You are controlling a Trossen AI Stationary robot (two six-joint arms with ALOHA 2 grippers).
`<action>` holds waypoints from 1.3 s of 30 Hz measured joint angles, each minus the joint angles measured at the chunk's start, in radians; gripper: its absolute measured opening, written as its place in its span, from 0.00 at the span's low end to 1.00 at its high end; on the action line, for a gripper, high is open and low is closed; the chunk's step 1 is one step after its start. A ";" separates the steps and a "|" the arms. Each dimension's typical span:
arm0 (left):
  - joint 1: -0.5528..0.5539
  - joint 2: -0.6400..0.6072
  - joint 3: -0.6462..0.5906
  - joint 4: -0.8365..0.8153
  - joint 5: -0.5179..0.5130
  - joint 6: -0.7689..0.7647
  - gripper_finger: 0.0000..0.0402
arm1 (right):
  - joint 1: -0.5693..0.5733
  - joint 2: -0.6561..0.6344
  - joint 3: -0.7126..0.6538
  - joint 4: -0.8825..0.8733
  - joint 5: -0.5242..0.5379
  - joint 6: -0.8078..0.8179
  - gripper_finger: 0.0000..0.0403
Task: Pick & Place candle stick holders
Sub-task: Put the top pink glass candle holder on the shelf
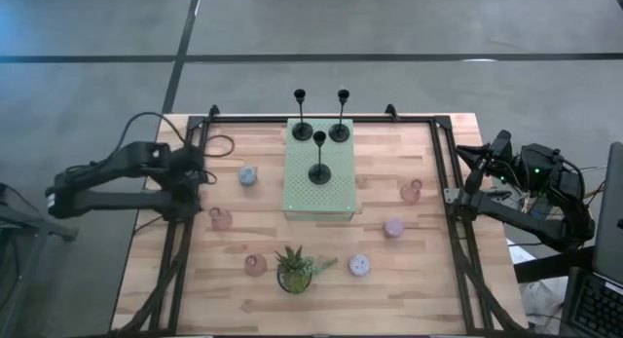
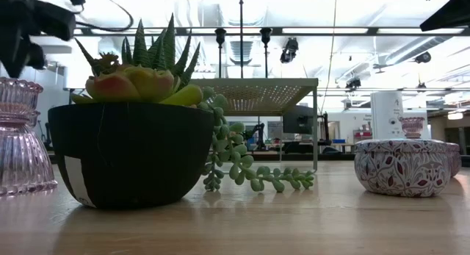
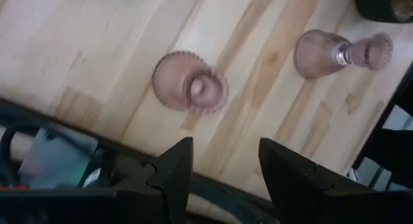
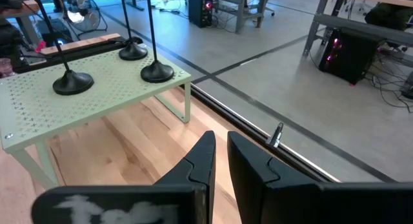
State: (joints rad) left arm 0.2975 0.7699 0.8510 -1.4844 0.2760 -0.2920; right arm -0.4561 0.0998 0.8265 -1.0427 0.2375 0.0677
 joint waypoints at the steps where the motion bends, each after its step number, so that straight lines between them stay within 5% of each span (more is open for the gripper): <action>1: -0.002 0.015 -0.013 0.027 0.000 -0.004 0.45 | 0.000 0.000 0.000 0.000 0.000 0.000 0.08; 15: -0.002 0.275 -0.080 0.147 -0.121 -0.003 0.39 | 0.000 0.000 0.000 0.000 0.000 0.000 0.08; 30: -0.002 0.272 -0.167 0.267 -0.072 -0.189 0.34 | 0.000 0.000 0.000 0.000 0.000 0.000 0.08; 39: -0.002 0.271 -0.151 0.299 -0.058 -0.307 0.07 | 0.000 0.000 0.000 0.000 0.000 0.000 0.08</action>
State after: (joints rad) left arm 0.2955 1.0408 0.6996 -1.1852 0.2177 -0.5995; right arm -0.4562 0.0998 0.8265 -1.0426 0.2371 0.0681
